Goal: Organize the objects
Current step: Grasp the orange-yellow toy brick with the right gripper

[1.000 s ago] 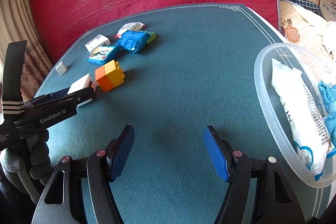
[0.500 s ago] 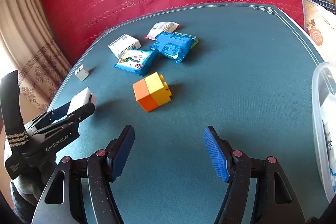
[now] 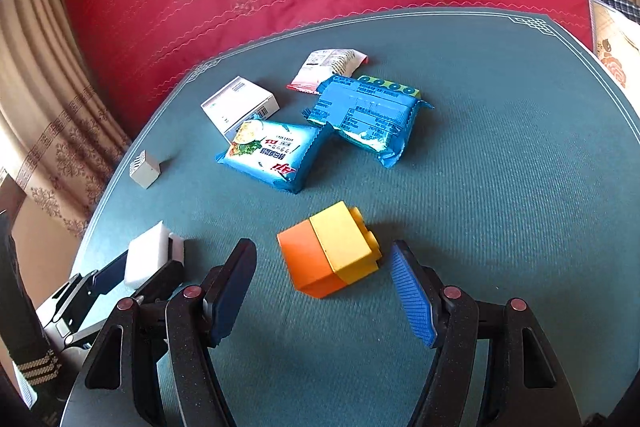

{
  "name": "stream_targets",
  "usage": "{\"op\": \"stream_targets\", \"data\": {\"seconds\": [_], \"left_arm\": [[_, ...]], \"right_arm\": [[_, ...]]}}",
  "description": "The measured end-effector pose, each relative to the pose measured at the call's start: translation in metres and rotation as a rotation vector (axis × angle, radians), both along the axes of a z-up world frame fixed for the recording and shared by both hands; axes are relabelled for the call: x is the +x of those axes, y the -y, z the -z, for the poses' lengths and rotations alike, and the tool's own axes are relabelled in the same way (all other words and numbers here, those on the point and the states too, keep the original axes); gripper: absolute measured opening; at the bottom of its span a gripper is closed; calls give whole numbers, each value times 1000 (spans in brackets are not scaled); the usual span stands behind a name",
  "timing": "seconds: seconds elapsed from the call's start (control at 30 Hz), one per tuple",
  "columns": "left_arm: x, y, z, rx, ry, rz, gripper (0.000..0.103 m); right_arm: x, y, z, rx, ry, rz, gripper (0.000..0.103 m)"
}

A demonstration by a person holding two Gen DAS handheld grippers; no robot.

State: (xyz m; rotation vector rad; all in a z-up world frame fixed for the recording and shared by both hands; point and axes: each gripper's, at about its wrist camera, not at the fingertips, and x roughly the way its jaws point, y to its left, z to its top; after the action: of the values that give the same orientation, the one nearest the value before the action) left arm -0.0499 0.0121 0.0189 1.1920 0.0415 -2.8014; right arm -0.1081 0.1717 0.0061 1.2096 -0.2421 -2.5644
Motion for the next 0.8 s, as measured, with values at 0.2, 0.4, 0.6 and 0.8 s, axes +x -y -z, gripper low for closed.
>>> {"op": "stream_targets", "data": {"seconds": [0.2,0.4,0.6,0.8], "left_arm": [[1,-1,1,-16,-9,-11,65],[0,1,1,-6,-5,-22,65],[2,0,1,-13,-7,-20,65],[1,0,1,-13,-8,-18,64]], "right_arm": [[-2,11,2,66,-29,13,67],[1,15,3,119,-48,6,55],[13,12,0,124,-63,-6,54],[29,-2,-8,93,-76,9,55]]}}
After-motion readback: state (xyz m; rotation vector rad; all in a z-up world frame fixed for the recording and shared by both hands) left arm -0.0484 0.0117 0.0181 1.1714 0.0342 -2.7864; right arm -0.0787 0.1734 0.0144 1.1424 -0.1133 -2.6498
